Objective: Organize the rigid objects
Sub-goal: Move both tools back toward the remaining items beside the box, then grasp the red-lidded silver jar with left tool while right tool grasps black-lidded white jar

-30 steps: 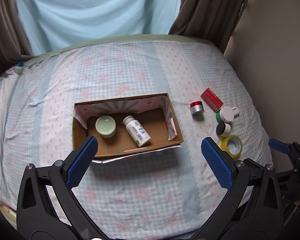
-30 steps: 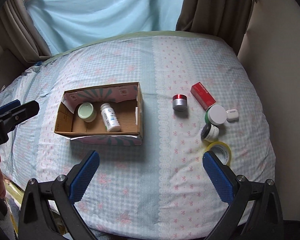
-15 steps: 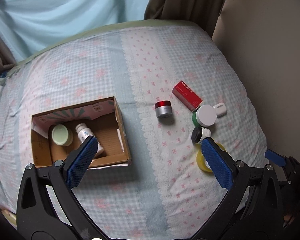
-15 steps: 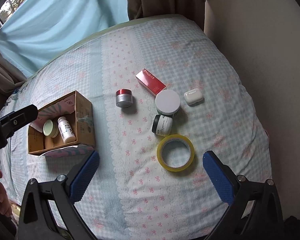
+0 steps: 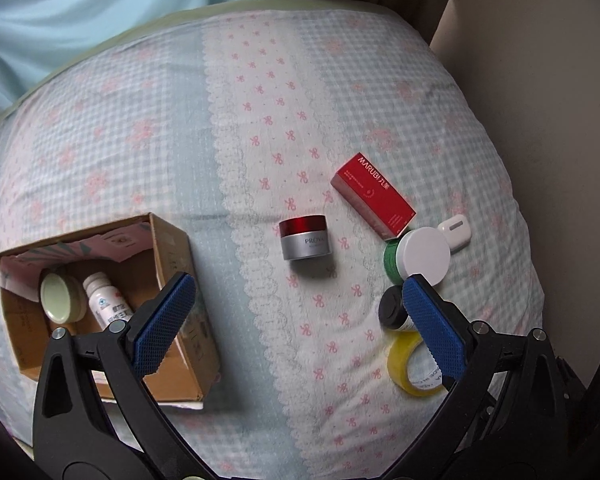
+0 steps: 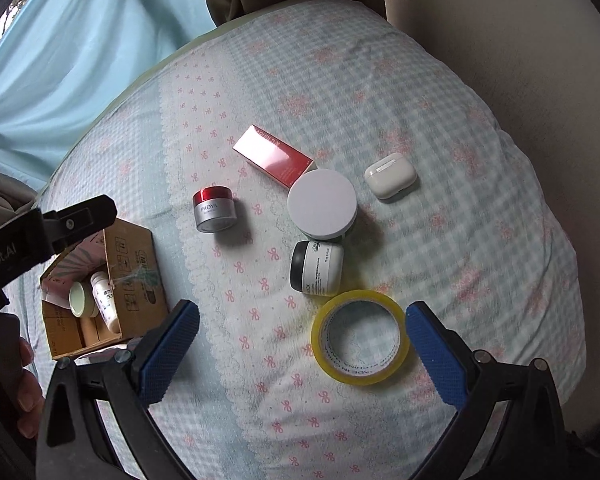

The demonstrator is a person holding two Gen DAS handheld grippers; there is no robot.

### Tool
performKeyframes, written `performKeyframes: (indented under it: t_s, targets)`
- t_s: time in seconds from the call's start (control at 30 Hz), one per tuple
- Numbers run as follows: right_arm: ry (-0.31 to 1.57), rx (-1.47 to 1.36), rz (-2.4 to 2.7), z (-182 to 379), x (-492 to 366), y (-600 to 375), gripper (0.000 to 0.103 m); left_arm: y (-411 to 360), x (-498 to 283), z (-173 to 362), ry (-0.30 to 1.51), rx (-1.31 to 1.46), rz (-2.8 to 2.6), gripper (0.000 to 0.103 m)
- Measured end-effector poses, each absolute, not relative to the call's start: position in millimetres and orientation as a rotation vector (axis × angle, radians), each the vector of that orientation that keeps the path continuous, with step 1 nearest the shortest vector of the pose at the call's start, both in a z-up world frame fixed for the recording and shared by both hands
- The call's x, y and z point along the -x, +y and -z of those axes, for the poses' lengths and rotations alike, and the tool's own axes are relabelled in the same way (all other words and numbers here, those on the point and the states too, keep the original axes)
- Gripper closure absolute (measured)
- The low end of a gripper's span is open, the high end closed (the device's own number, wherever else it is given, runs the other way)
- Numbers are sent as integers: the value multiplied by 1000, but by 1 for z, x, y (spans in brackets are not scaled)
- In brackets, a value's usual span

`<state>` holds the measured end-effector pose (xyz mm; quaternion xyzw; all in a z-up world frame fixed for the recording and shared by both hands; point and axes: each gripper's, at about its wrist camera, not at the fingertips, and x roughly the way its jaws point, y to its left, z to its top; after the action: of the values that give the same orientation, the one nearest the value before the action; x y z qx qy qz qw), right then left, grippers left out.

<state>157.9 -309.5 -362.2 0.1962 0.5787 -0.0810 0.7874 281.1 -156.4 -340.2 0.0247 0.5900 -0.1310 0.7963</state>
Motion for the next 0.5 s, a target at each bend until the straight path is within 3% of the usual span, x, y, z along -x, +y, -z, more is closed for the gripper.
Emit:
performKeyframes:
  t_s: [0.23,0.37,0.5]
  targets:
    - [1275,-446,224,408,-183,-311,3,-175,-319,412,1358,-68,289,1]
    - [1318,-473,242,443,-199,-313,15,-182,-333,452,1418,-75,296,10]
    - [1346,-466,279,467,-208,-312,17,-184,-343,480,1460,-56,293,16]
